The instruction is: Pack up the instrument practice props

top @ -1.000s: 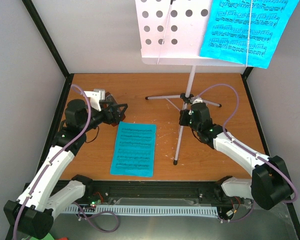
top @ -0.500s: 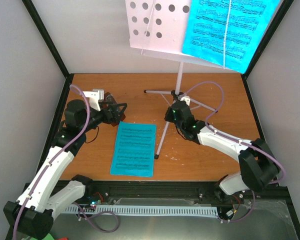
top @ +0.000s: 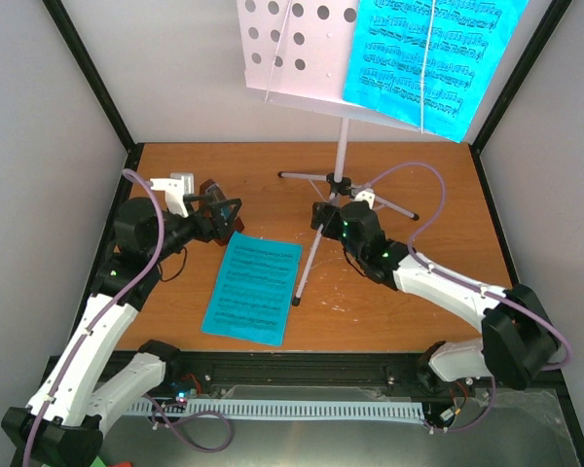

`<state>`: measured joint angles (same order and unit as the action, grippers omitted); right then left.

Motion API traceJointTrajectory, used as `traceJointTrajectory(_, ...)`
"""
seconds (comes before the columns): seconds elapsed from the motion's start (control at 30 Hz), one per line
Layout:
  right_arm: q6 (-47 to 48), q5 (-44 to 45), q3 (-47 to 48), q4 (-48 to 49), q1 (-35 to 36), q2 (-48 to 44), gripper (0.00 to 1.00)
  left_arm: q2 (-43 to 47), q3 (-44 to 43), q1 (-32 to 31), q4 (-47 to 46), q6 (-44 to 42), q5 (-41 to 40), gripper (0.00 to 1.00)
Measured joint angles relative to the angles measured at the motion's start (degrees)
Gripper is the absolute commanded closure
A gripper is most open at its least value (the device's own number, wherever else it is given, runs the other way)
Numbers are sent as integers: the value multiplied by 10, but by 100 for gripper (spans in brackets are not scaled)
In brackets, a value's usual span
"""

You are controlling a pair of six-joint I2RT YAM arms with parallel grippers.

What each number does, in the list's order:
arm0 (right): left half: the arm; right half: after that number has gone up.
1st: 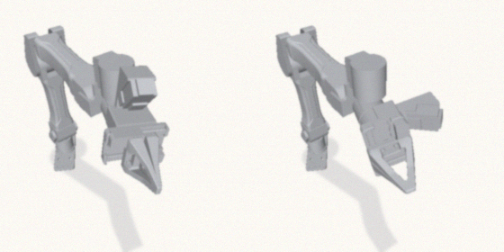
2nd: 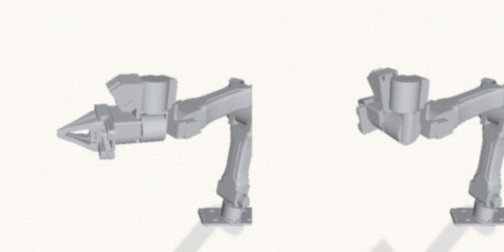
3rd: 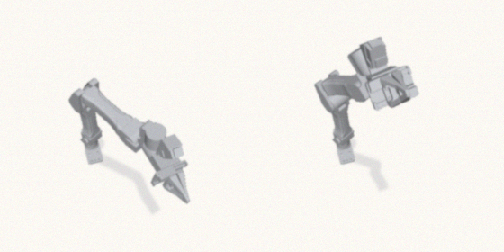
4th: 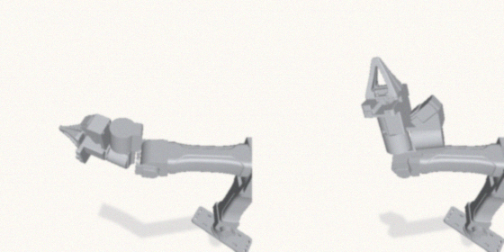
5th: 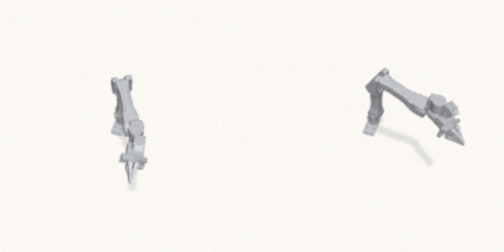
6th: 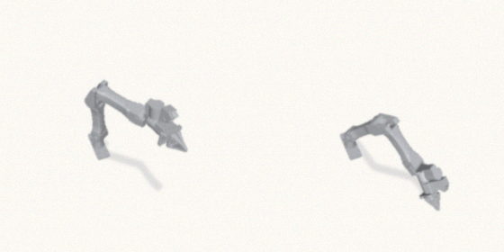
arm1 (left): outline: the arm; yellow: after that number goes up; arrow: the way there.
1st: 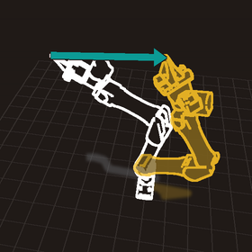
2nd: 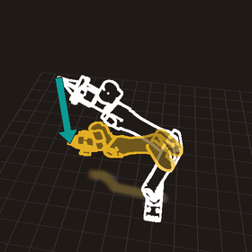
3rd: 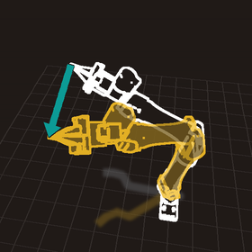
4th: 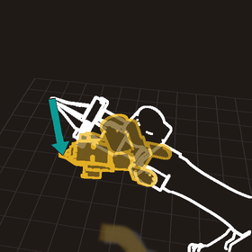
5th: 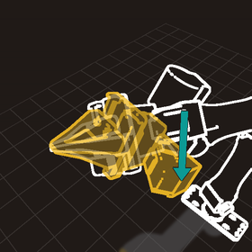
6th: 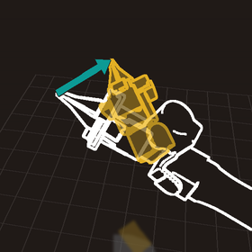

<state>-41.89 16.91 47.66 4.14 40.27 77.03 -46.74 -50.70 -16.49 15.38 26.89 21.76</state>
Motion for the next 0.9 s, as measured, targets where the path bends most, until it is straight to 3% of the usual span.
traceJointTrajectory(0.3, 29, -41, -87, 7, -55, -69, 0, -23, -48, 0, 16, 0, -12, 1)
traceJointTrajectory(0.67, 83, -164, -141, -49, -311, -204, 0, -33, -95, 0, 35, -1, -23, 1)
traceJointTrajectory(0.77, 88, -221, -129, -73, -398, -220, 0, -42, -127, 0, 57, -6, -33, 1)
traceJointTrajectory(0.9, 98, -288, -71, -119, -446, -219, 0, -59, -186, 0, 82, -14, -38, 1)
